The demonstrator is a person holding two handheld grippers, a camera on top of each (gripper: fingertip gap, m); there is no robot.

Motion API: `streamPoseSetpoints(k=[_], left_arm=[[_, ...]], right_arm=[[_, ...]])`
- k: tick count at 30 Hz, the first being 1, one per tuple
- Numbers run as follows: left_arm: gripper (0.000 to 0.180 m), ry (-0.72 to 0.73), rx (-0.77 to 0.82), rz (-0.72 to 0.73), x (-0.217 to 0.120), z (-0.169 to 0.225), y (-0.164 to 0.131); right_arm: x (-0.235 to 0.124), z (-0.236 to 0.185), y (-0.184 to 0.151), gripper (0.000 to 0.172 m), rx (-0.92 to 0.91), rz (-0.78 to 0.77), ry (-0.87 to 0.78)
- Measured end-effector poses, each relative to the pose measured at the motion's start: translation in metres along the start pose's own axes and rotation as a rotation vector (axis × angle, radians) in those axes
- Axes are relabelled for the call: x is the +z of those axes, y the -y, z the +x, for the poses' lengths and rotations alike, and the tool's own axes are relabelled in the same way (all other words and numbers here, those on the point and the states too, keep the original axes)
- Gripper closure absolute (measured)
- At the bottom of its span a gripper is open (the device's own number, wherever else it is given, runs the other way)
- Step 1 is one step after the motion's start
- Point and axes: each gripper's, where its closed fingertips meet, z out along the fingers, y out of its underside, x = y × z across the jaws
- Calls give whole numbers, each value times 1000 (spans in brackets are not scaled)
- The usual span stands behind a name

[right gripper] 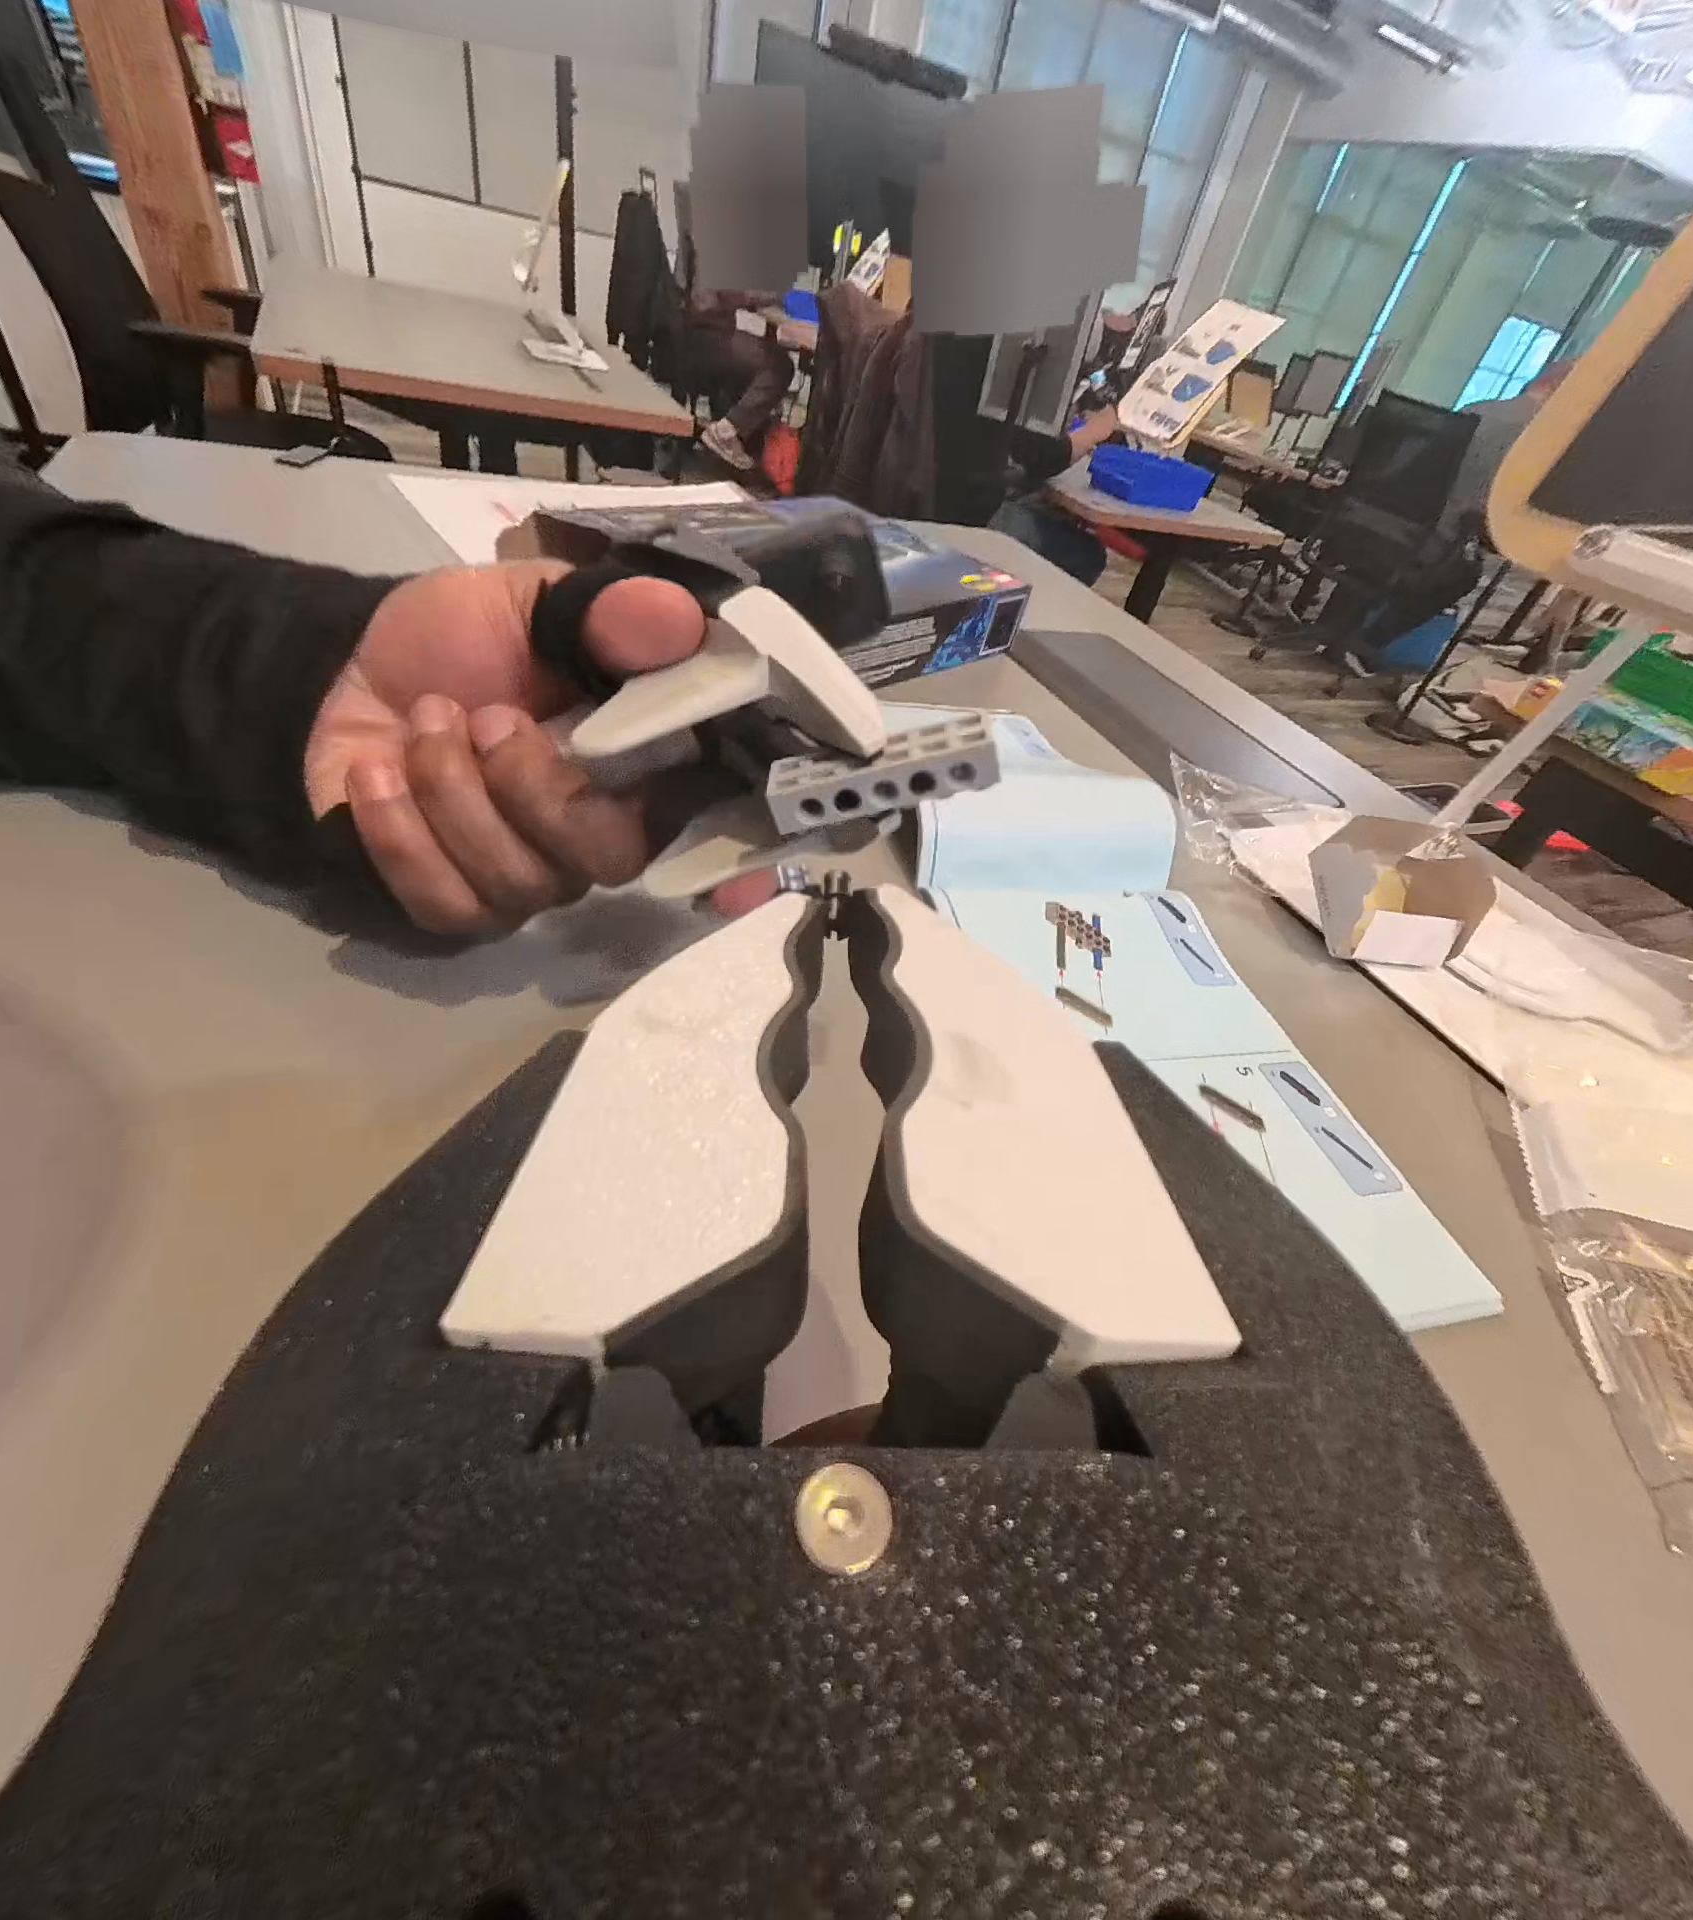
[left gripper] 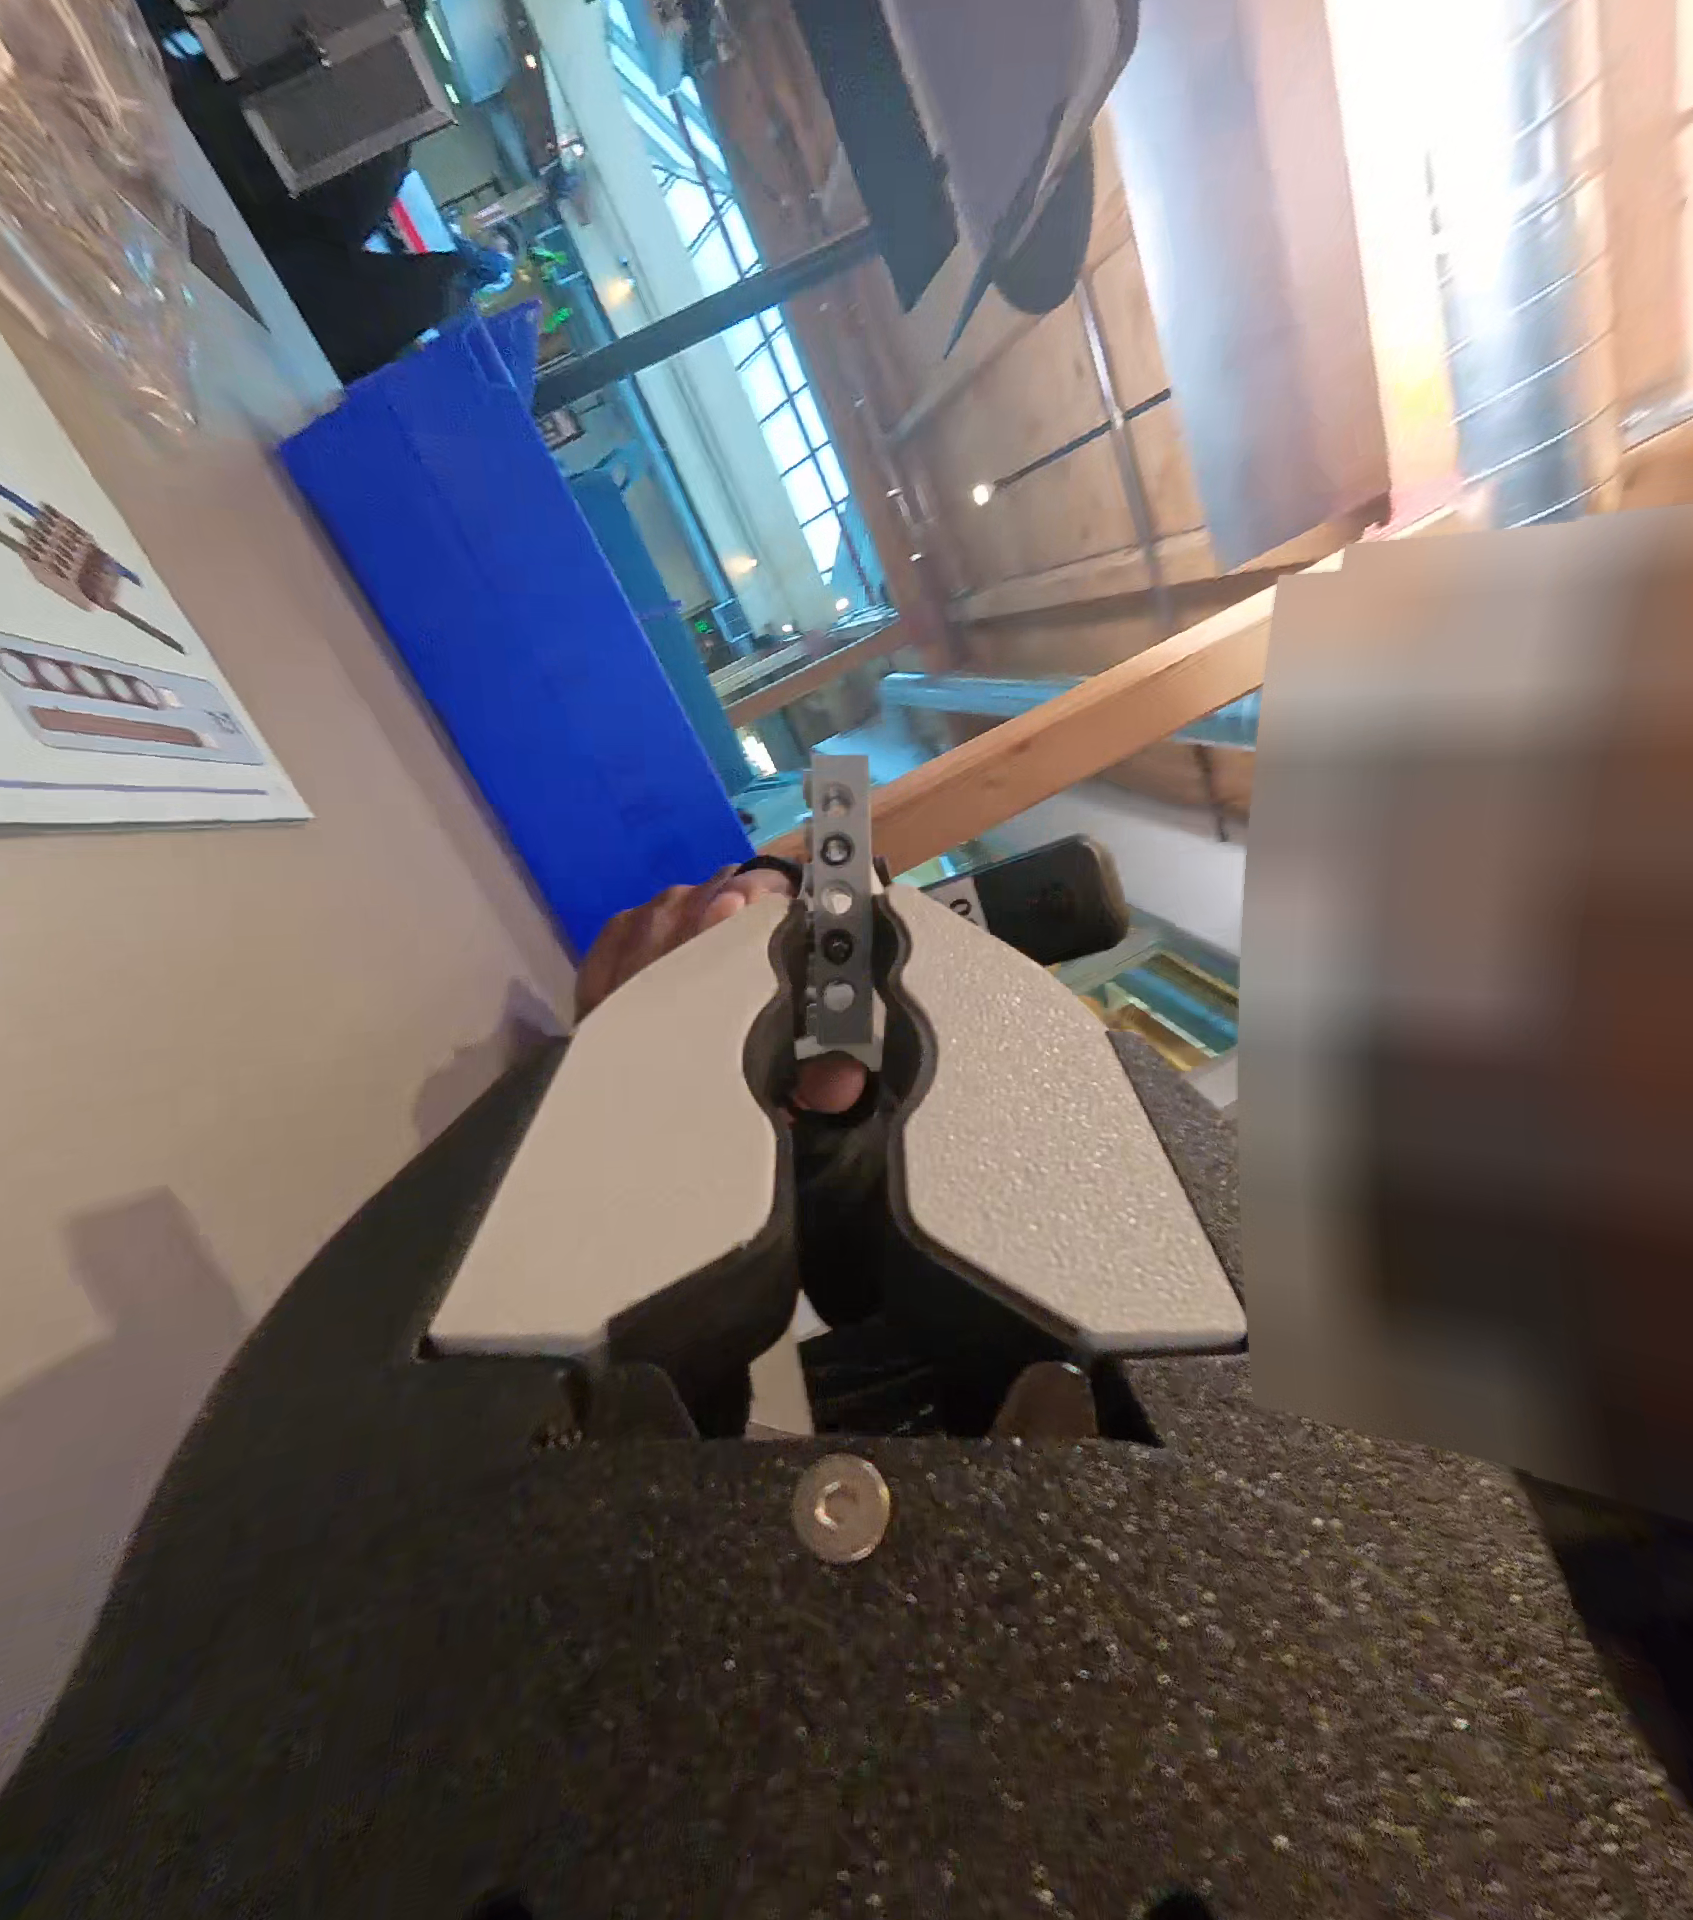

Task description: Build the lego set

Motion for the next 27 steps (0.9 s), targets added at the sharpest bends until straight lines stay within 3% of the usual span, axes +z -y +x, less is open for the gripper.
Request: streamPoseSetpoints(k=[4,18,27], left_arm=[[169,-54,-64,14,5,-1,-6],[169,-116,-51,-52,14,5,-23],[169,-68,94,-80,15,8,-24]], right_arm=[[1,1,5,167,13,26,-41],[2,-2,6,167,24,47,-36],[1,-4,9,167,190,80,15]])
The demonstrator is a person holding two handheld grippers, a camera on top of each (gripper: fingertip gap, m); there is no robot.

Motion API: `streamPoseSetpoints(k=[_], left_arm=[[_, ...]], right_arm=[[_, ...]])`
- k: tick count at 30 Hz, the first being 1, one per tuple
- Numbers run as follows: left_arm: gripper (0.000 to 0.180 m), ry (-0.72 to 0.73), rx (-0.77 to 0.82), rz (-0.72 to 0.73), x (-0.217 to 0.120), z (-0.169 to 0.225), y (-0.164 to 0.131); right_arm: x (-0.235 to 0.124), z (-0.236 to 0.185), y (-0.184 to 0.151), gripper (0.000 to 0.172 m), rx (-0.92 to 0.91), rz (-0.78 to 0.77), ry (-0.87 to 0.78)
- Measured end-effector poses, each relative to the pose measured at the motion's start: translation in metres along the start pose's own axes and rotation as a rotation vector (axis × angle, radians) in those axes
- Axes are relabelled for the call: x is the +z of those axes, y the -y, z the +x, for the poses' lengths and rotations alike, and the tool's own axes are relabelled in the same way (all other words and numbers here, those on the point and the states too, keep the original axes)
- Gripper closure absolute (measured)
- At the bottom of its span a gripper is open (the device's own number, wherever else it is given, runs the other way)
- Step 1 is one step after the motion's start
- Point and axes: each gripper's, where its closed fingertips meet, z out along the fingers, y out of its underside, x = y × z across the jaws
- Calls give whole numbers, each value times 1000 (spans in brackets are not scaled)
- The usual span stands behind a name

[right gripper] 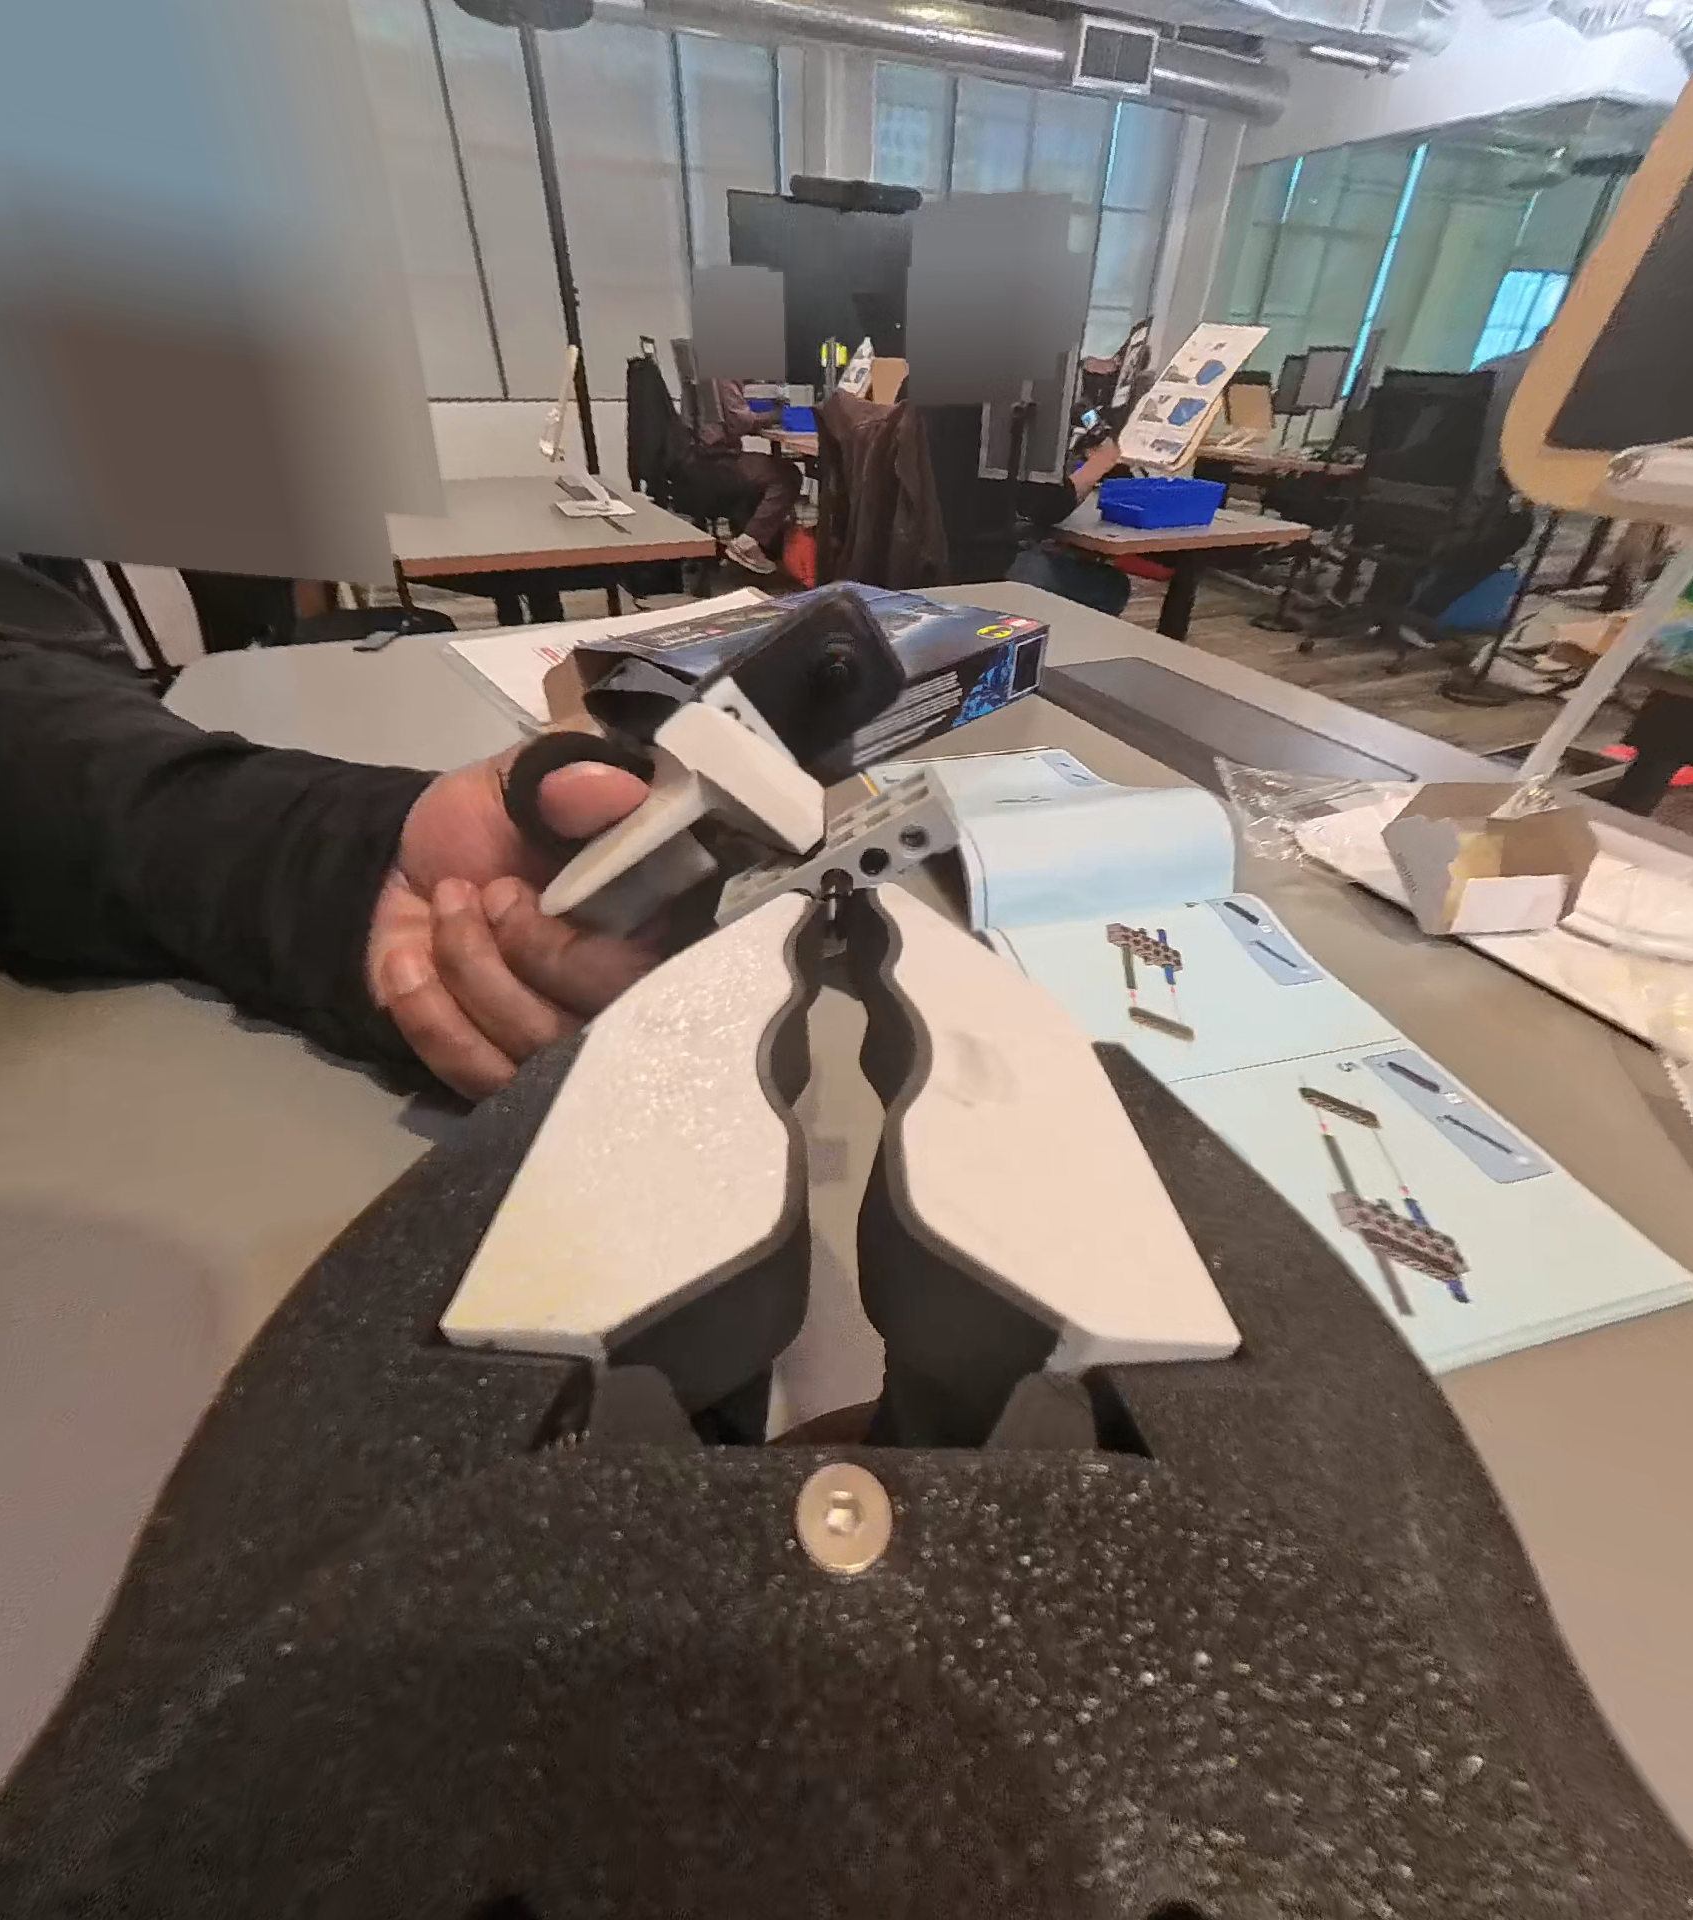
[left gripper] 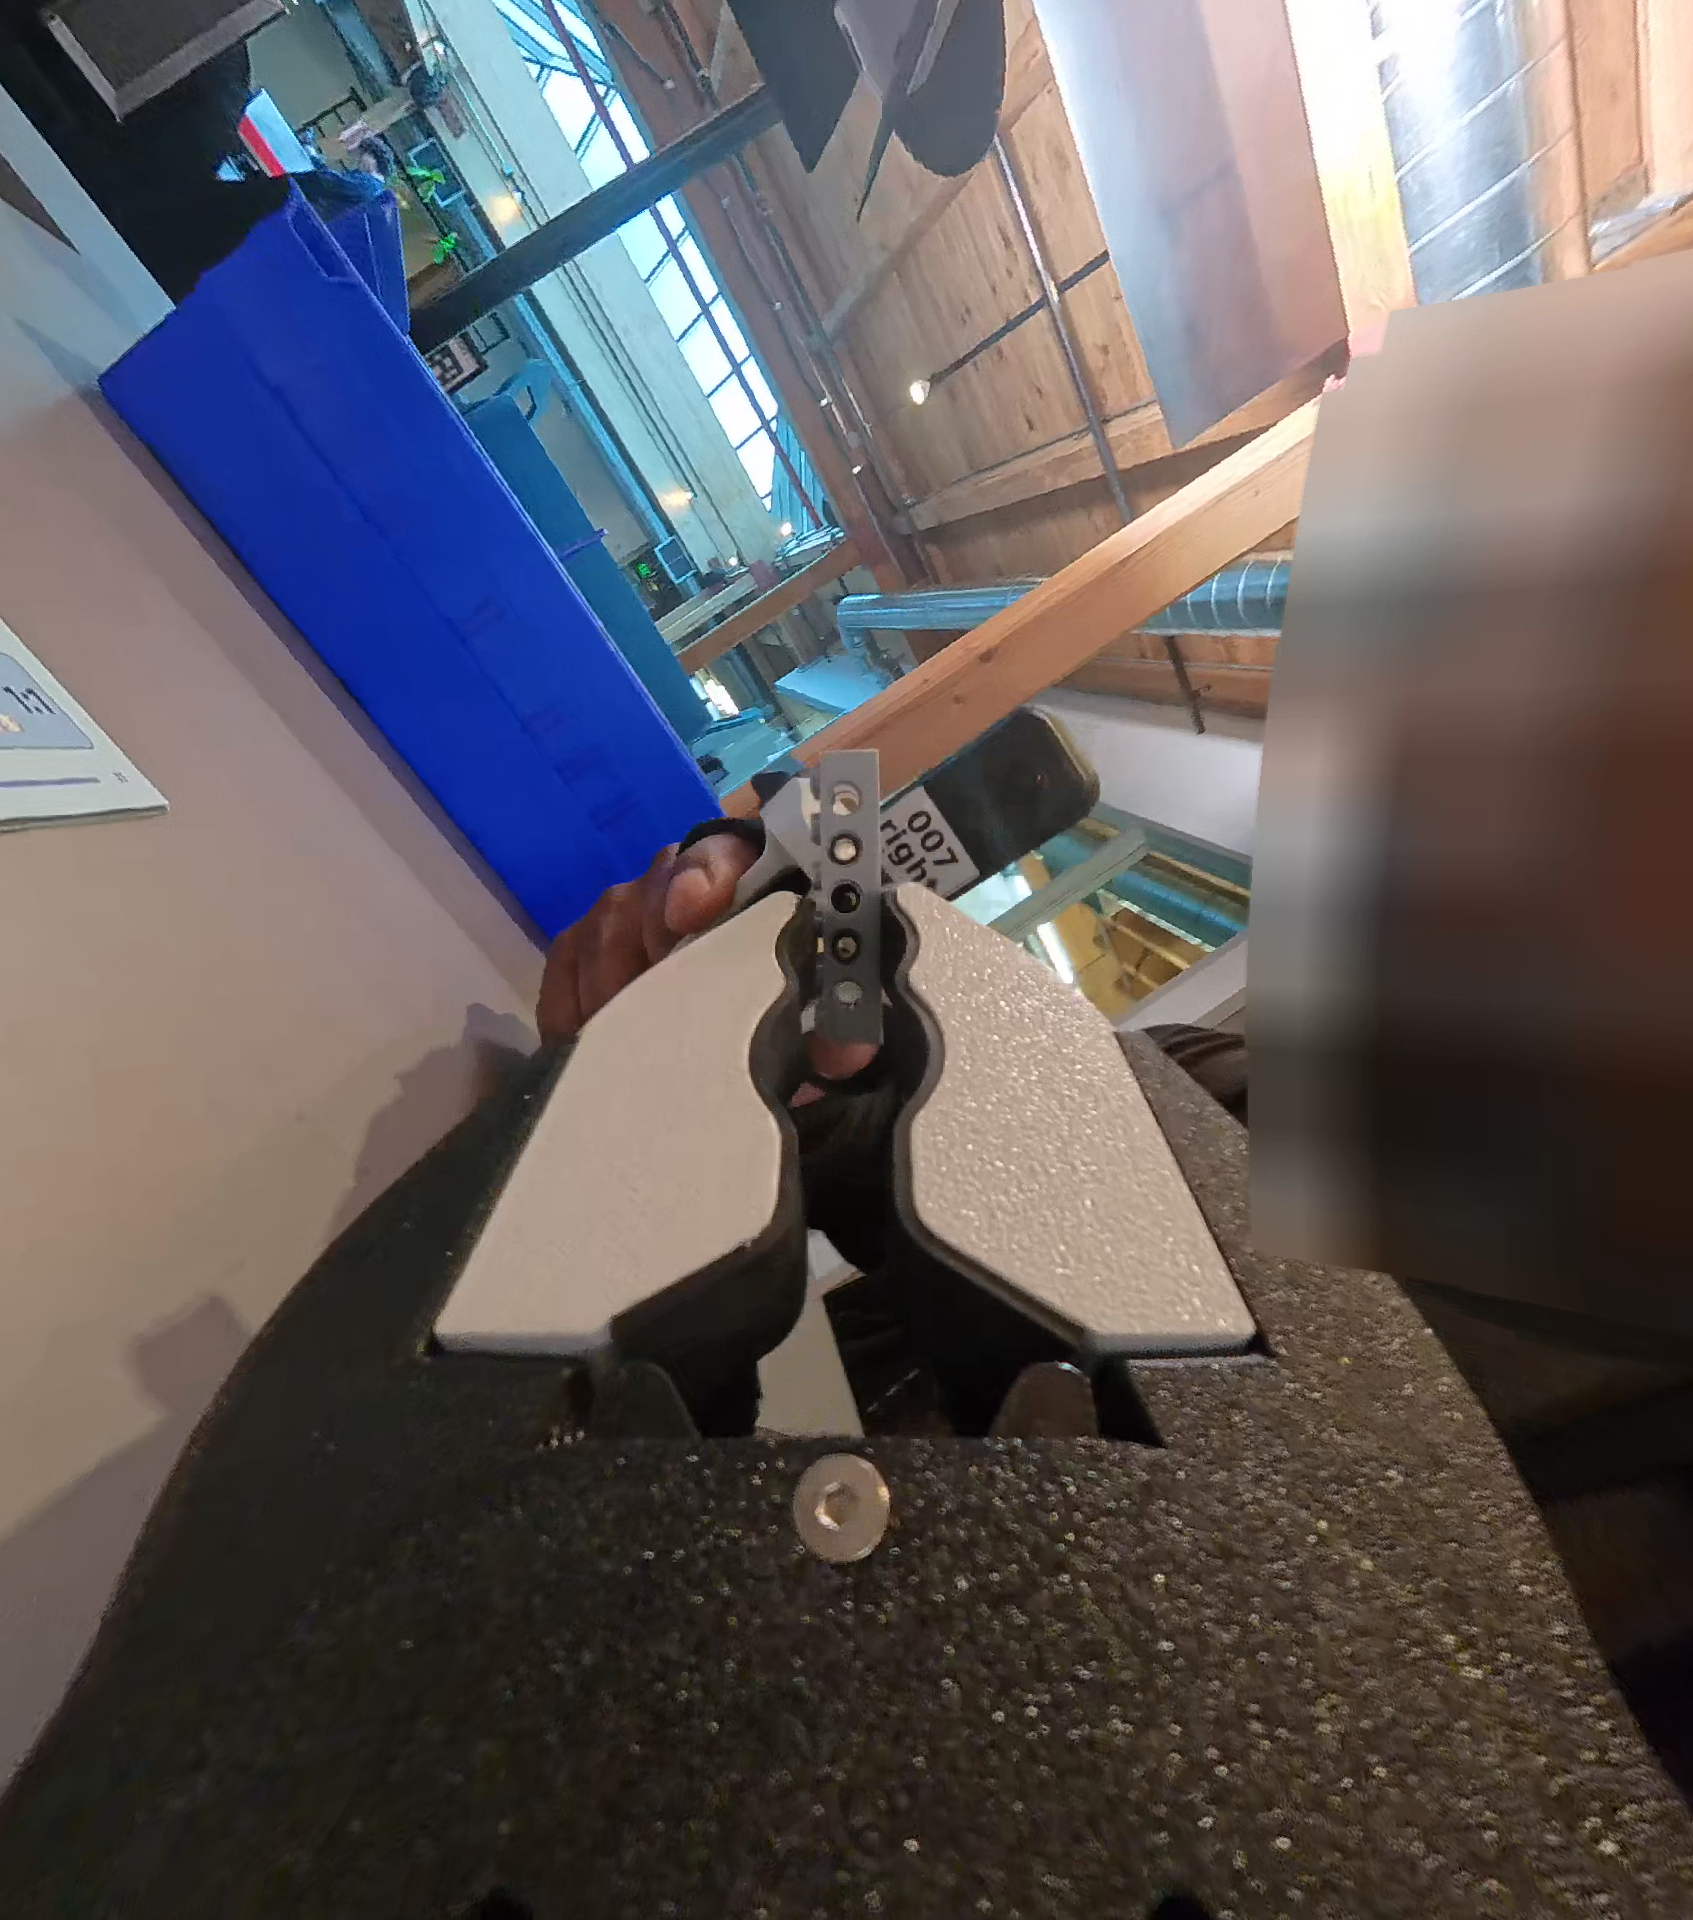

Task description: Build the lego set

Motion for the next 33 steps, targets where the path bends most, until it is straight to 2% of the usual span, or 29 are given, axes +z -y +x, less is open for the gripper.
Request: streamPoseSetpoints(k=[10,14,24,33], left_arm=[[169,110,275,-100,-2,1,-4],[169,102,276,-106,-1,2,-6],[169,57,212,-111,0,6,-8],[169,88,284,-148,1,4,-13]], right_arm=[[0,-4,-1,167,218,-13,117],[0,-5,-1,167,175,-9,118],[-2,-8,2,167,-91,-14,30],[1,-10,-1,167,90,-26,91]])
